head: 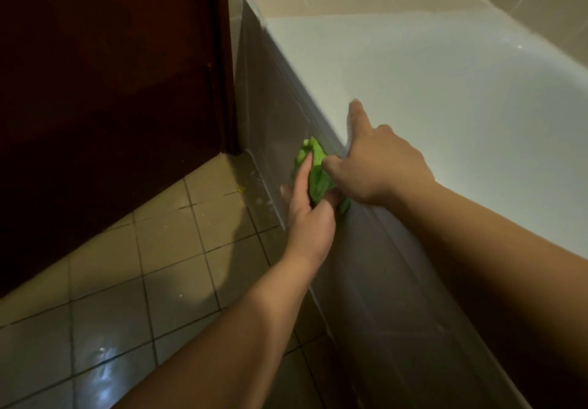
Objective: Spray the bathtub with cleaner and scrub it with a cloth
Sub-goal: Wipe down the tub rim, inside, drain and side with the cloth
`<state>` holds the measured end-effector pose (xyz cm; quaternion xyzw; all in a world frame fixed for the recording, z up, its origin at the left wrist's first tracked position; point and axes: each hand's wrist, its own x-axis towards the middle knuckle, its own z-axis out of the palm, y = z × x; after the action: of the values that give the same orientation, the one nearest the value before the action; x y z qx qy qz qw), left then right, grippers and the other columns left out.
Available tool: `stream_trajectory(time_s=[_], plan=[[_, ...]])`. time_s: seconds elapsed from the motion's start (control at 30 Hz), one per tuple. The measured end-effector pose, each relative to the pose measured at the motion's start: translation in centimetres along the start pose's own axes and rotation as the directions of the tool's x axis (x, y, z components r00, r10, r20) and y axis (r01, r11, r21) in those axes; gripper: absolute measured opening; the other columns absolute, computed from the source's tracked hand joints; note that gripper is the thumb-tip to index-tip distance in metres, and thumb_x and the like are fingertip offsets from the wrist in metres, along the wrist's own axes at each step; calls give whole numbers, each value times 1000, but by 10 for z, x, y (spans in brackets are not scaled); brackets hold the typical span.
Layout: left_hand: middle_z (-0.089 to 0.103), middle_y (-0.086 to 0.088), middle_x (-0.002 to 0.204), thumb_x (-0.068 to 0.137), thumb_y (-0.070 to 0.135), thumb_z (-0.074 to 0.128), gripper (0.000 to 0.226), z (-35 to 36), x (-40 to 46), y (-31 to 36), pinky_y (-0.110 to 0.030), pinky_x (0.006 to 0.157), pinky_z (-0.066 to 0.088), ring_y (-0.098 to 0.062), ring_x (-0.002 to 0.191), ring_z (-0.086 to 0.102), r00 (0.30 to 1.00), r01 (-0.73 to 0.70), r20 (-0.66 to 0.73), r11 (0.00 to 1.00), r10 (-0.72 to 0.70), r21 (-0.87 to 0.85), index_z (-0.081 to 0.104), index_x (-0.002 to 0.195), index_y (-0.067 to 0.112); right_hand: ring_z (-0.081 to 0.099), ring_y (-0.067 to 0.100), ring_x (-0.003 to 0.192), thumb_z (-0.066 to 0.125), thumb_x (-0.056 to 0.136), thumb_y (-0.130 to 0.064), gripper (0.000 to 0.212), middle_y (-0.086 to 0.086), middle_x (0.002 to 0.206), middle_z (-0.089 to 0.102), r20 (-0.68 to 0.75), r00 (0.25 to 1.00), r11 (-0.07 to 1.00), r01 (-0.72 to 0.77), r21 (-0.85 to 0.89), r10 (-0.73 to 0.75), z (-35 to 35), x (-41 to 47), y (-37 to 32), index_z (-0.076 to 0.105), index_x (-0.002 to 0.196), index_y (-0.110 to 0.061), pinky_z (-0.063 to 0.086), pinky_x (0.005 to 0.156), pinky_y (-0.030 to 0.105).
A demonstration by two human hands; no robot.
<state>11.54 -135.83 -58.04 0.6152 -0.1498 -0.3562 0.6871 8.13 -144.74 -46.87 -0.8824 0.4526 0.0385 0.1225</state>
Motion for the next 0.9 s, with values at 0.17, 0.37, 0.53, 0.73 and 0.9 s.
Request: stream_trajectory(time_s=[0.17, 0.37, 0.53, 0.73, 0.9], plan=[[24, 14, 152, 96, 30, 69, 66, 2, -2, -12, -23, 113, 17, 34, 120, 20, 997, -67, 26, 997, 66, 42, 35, 145, 59, 57, 46, 113, 36, 90, -64, 84, 26, 137, 51, -17, 999, 997, 37, 62, -36, -1, 10, -1, 2, 160, -31, 49, 91, 49], [48, 6, 148, 74, 38, 61, 78, -7, 34, -104, -36, 114, 40, -17, 134, 49, 970, 187, -153, 982, -189, -33, 43, 151, 35, 53, 43, 124, 32, 95, -64, 80, 22, 151, 44, -24, 999, 999, 31, 39, -30, 2, 14, 3, -1, 162, -35, 45, 95, 47], [71, -11, 121, 82, 47, 56, 54, -28, 51, -240, -56, 101, 53, -35, 117, 66, 839, 517, -84, 837, -537, -180, 68, 129, 25, 54, 33, 115, 28, 100, -62, 73, 14, 158, 42, -70, 995, 997, 78, 27, -76, 6, 19, 6, 5, 163, -30, 40, 89, 41], [68, -15, 126, 86, 53, 60, 55, -24, 44, -272, -56, 99, 53, -35, 112, 65, 684, 689, -68, 673, -727, -270, 65, 133, 26, 49, 32, 107, 25, 103, -54, 63, 13, 154, 47, -93, 990, 992, 107, 59, -101, 6, 17, 13, 15, 160, -29, 36, 86, 41], [64, -3, 138, 97, 14, 57, 52, -16, 23, -163, -56, 111, 45, -29, 125, 61, 872, 434, -86, 844, -481, -316, 56, 142, 39, 52, 37, 124, 23, 106, -45, 59, 9, 158, 44, -89, 989, 990, 125, 58, -120, 6, 4, 22, 11, 163, -35, 39, 93, 41]])
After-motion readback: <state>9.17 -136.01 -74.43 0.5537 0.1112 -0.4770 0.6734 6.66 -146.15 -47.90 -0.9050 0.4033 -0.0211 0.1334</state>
